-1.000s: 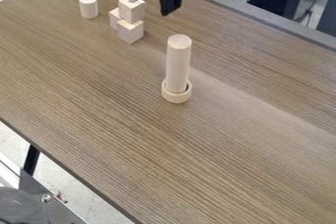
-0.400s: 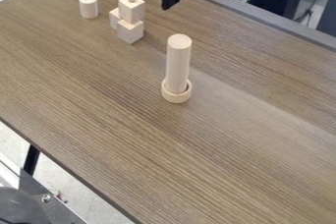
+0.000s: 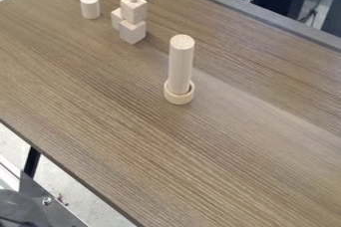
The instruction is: Remove the rod from the cube and put on top of the table
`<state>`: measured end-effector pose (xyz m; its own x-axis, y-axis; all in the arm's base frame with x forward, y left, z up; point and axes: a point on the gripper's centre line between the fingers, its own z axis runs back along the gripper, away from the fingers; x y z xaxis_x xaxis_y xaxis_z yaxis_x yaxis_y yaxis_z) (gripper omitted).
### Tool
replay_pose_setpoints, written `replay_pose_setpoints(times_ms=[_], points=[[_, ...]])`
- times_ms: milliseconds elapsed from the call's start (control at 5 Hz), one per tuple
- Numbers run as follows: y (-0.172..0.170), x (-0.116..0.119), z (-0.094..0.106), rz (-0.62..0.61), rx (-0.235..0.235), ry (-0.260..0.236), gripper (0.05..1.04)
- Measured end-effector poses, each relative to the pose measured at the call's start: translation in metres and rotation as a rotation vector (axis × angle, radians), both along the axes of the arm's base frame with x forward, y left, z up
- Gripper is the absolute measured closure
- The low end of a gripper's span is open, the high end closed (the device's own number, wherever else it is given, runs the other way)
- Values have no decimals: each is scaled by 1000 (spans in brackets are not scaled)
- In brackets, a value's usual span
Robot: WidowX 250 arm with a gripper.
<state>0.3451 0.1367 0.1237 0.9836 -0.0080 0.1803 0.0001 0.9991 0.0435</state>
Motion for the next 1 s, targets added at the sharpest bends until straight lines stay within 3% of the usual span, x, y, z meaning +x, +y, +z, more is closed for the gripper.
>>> replay_pose_setpoints(times_ms=[400, 1000], points=[[12, 5, 1, 24, -1, -9, 84], [22, 25, -20, 29, -9, 20, 84]])
